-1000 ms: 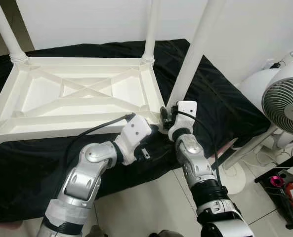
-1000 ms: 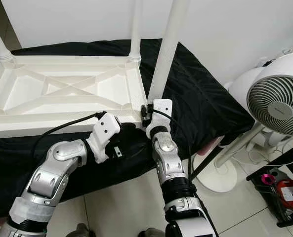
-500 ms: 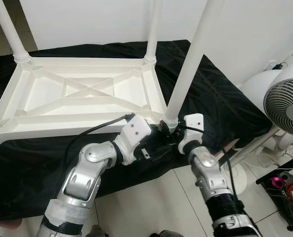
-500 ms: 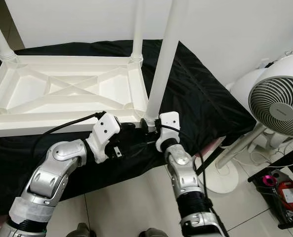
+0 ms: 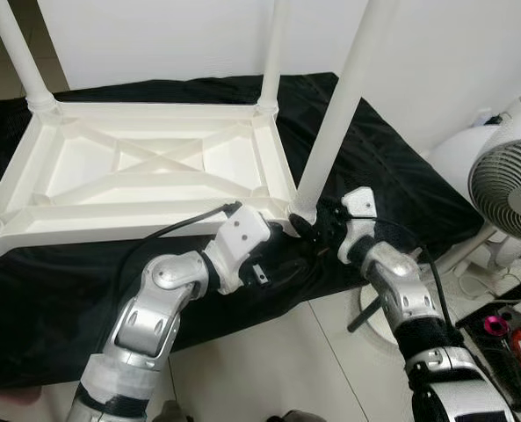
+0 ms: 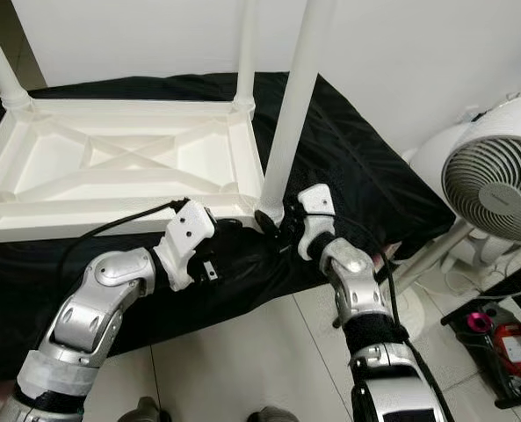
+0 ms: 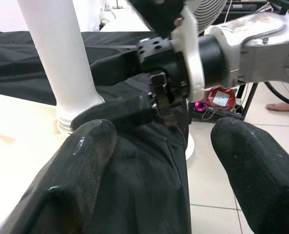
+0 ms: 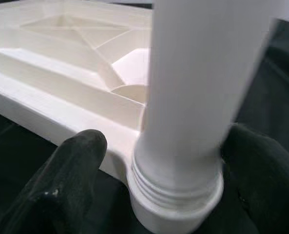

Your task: Building children table

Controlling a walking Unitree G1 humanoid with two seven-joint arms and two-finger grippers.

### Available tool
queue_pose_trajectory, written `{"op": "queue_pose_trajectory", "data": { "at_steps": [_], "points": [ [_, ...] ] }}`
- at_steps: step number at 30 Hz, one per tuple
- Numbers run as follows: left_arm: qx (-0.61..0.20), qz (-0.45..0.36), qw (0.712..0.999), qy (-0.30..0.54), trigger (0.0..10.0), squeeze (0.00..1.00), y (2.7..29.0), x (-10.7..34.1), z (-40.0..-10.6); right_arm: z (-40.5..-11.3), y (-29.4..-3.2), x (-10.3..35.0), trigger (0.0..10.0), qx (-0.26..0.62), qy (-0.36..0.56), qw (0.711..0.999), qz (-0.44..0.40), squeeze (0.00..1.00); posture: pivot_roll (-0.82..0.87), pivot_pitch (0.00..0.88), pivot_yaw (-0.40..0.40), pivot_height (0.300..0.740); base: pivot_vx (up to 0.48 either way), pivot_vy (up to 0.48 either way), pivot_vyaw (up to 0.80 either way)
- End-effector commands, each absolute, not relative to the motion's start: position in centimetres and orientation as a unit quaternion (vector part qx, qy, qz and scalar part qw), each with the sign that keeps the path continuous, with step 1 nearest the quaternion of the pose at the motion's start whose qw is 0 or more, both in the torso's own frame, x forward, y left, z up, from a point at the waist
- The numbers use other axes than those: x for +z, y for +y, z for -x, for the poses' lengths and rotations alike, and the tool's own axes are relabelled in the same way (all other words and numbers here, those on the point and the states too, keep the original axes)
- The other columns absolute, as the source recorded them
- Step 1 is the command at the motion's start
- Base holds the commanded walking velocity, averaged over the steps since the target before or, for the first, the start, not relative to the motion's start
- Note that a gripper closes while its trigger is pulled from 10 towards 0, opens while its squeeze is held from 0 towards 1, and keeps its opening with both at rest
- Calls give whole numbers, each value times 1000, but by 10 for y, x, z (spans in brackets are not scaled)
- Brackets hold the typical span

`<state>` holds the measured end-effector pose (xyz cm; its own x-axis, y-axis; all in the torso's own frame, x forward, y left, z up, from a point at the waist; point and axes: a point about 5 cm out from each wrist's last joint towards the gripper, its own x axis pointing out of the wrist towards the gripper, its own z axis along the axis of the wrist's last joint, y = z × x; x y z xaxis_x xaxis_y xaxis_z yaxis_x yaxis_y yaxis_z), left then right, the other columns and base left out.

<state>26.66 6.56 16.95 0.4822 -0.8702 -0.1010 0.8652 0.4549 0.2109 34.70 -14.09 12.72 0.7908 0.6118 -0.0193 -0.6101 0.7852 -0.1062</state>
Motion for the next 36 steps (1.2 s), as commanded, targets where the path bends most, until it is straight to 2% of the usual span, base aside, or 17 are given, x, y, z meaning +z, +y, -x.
{"op": "queue_pose_trajectory", "data": {
  "at_steps": [1, 14, 15, 16, 25, 26, 27, 35, 36],
  "points": [
    [-471, -120, 874, -14, 10000, 0, 67, 171, -271, -350, -137, 126, 10000, 341, -2, 938, 66, 0, -17, 0, -57, 740, 0, 0, 0],
    [-465, -122, 877, -15, 10000, 0, 70, 173, -273, -366, -127, 129, 10000, 339, 17, 938, 70, 0, -7, 4, -48, 740, 0, 0, 0],
    [-464, -122, 877, -15, 10000, 0, 70, 173, -272, -367, -127, 128, 2353, 337, 20, 938, 73, 0, -6, 8, -49, 740, 0, 0, 0],
    [-463, -121, 878, -14, 10000, 0, 70, 173, -272, -366, -128, 126, 0, 338, 21, 938, 71, 0, -4, 16, -52, 740, 0, 0, 0],
    [-456, -117, 882, -13, 10000, 0, 71, 173, -273, -363, -133, 119, 0, 338, 26, 938, 66, 0, -12, 32, -52, 740, 0, 0, 0],
    [-455, -118, 882, -13, 10000, 0, 71, 173, -274, -362, -133, 119, 4314, 333, 23, 940, 66, 0, -14, 35, -54, 740, 0, 0, 0],
    [-455, -118, 883, -13, 10000, 0, 71, 173, -274, -362, -132, 119, 10000, 326, 20, 943, 61, 0, -14, 36, -54, 740, 0, 0, 0],
    [-454, -117, 883, -12, 10000, 0, 71, 173, -273, -361, -123, 121, 10000, 283, 4, 958, 42, 0, -19, 44, -56, 740, 0, 0, 0],
    [-454, -116, 883, -12, 10000, 0, 71, 173, -273, -361, -120, 121, 10000, 247, -2, 968, 34, 0, -23, 47, -58, 740, 0, 0, 0]
  ]
}}
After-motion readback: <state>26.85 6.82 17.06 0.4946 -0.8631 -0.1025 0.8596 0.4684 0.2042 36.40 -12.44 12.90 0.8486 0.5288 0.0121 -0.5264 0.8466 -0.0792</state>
